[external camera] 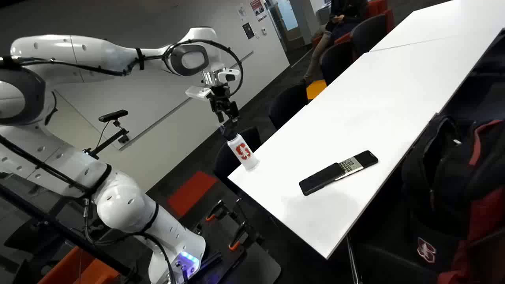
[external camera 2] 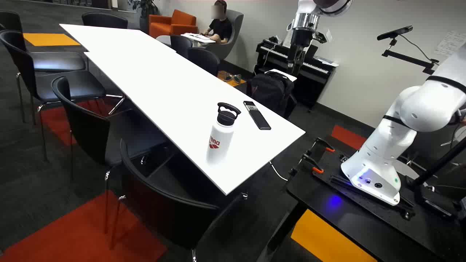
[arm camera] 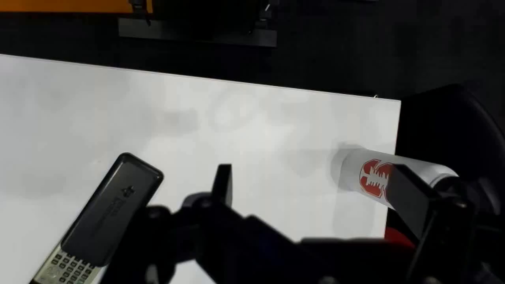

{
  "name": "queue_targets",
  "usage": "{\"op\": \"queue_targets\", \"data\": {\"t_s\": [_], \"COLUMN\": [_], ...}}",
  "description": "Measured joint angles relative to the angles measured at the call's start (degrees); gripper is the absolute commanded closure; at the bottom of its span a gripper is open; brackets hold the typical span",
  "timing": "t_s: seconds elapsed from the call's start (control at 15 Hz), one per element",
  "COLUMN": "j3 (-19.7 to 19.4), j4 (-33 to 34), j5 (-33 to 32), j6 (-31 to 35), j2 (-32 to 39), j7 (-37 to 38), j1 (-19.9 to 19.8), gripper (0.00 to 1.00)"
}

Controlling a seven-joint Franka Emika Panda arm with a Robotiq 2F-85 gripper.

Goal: Pick up the black lid off the white bottle and put it on the table.

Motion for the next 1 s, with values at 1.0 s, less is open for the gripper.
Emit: {"op": "queue_targets", "data": {"t_s": [1.0], "j3": [5.9], "j4": [0.0], "j5": [-0.44], "j6": [1.28], "j2": [-0.04], "j7": [-0.32], "j1": [1.36], "gripper": [0.0]}}
